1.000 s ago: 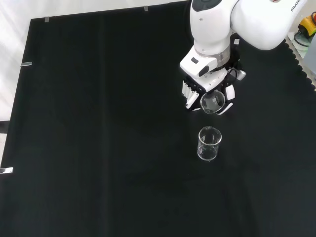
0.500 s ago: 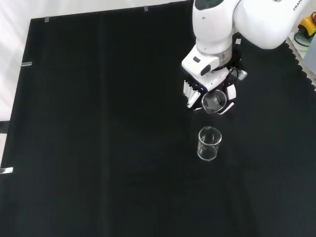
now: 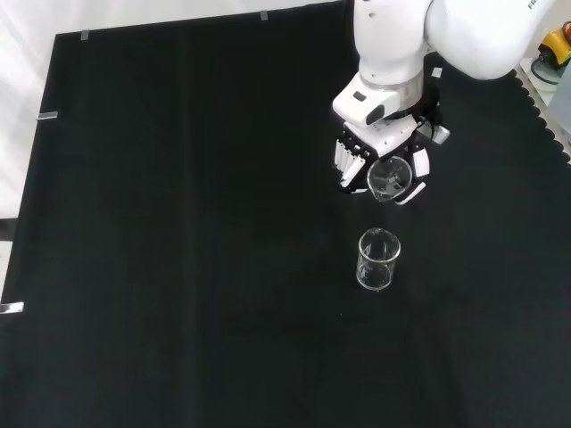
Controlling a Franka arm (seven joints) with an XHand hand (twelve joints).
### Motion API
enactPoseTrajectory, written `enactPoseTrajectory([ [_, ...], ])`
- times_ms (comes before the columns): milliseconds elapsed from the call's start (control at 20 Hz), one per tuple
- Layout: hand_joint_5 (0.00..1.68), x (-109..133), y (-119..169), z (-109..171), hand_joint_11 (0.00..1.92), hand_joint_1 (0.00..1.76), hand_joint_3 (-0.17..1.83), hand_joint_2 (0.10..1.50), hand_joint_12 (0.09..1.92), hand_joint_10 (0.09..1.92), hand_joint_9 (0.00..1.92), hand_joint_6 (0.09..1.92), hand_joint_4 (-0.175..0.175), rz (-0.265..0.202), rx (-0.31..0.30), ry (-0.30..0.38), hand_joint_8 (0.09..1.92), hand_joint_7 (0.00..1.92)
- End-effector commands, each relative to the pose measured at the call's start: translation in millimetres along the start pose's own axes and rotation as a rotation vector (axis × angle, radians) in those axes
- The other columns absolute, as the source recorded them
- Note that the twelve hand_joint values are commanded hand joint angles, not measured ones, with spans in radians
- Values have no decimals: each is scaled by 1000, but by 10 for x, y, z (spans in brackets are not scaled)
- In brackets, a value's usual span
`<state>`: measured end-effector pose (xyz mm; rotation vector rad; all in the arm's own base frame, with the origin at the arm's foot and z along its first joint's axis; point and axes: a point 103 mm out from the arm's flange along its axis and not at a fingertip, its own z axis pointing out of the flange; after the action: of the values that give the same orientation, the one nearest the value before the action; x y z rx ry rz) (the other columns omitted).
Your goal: Place the beaker back on the table.
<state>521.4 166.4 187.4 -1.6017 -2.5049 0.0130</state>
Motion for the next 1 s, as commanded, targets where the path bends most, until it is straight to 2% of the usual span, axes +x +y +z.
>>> enactPoseTrajectory([
  [50, 810, -74, -46, 29, 1264, 1400, 1193, 495, 1301, 1522, 1568, 1920, -175, 25, -110, 97, 1920, 1474],
  [350, 807, -158, -100, 87, 1263, 1396, 1191, 496, 1295, 1508, 1565, 1920, -175, 51, -165, 158, 1920, 1476],
  [1000, 801, -170, -48, 292, 1266, 1390, 1190, 497, 1286, 1491, 1570, 1920, -175, 50, -165, 217, 1920, 1479],
])
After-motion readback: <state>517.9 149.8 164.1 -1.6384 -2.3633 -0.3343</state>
